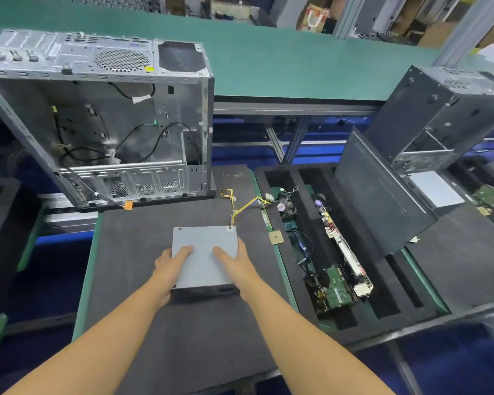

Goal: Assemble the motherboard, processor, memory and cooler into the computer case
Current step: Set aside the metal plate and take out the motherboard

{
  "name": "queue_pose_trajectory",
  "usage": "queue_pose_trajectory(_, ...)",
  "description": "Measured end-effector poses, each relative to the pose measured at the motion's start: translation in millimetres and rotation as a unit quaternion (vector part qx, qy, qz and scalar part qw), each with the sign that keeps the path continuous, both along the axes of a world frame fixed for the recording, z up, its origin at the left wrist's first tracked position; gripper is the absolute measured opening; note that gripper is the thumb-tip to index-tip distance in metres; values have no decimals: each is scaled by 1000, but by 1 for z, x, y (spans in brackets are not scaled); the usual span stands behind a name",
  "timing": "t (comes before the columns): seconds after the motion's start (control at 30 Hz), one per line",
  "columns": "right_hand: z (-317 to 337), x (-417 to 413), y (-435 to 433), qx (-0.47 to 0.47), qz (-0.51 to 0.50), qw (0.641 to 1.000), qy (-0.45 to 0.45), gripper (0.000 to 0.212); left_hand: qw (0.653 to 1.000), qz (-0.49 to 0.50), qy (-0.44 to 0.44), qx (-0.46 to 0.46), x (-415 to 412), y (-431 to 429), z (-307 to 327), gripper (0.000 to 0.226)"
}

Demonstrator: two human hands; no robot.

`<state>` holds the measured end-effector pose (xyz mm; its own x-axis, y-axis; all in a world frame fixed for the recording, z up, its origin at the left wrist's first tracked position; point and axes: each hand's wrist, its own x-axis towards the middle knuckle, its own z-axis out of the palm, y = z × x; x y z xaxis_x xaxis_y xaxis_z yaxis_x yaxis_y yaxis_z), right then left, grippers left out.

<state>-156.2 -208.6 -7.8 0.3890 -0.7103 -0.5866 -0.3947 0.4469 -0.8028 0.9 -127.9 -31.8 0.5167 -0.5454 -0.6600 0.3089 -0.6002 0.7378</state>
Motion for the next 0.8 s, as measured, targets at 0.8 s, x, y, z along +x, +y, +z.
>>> queue_pose_trajectory(0.8, 64, -66, -19, -202, -27, 979, 2, 92, 958, -57, -95, -265, -43, -20, 85, 116)
